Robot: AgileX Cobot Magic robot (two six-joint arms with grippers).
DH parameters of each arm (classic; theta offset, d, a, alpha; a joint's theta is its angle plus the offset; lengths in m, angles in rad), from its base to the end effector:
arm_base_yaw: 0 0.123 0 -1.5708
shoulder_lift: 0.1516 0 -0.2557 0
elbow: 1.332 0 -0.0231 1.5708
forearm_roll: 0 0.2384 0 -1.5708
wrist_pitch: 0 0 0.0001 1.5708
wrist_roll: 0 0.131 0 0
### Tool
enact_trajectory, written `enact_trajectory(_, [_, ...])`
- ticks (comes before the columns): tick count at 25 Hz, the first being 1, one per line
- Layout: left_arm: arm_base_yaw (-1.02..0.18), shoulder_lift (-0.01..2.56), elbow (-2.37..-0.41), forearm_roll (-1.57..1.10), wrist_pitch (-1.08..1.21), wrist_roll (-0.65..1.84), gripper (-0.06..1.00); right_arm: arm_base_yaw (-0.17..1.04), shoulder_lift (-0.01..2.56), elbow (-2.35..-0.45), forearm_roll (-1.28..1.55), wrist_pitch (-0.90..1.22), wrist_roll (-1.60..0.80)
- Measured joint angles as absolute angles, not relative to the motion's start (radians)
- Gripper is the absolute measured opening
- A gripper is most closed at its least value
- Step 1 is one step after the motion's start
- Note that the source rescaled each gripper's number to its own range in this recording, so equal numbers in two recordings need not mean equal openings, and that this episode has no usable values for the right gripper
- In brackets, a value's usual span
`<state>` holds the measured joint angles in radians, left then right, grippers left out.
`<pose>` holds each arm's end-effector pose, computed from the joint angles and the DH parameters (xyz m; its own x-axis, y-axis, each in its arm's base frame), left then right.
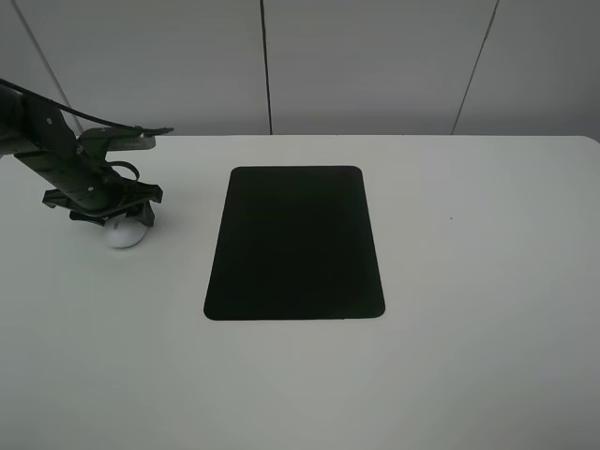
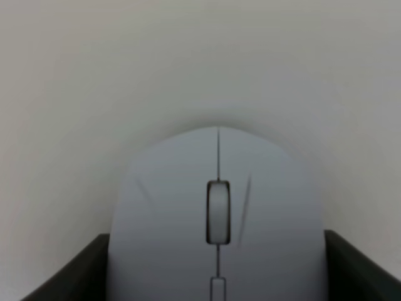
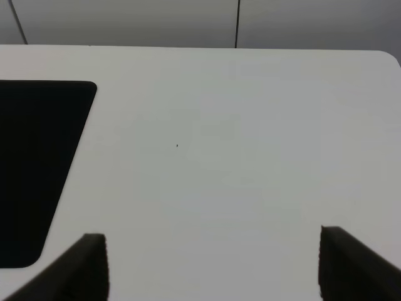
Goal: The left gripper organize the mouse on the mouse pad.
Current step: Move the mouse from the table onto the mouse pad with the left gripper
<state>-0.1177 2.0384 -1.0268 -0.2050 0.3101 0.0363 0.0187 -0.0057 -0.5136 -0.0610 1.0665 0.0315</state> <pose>0.3508 -0.0497 0.0316 -0.9455 -0.0475 -0.3222 -0.0121 0.9937 -0.1110 0.0471 -0.0061 0.2570 -0.4431 -0.0063 -0.8964 0.0301 0.9993 -0.0219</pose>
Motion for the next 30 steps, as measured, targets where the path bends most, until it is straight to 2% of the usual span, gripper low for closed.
enact_trajectory(11, [-0.157,1.942,-1.049,-0.167,0.382,-0.033,0.01,0.019,-0.006,-0.514,-0.064,1.067,0.031])
enact_trajectory(18, [-0.279,1.937,-1.095,-0.167,0.402,-0.141,0.01,0.019,-0.006,-0.514,-0.064,1.067,0.031])
enact_trajectory(30, [-0.494,2.046,-1.345,-0.189,0.508,-0.291,0.01,0.019,-0.006,-0.514,-0.064,1.067,0.031])
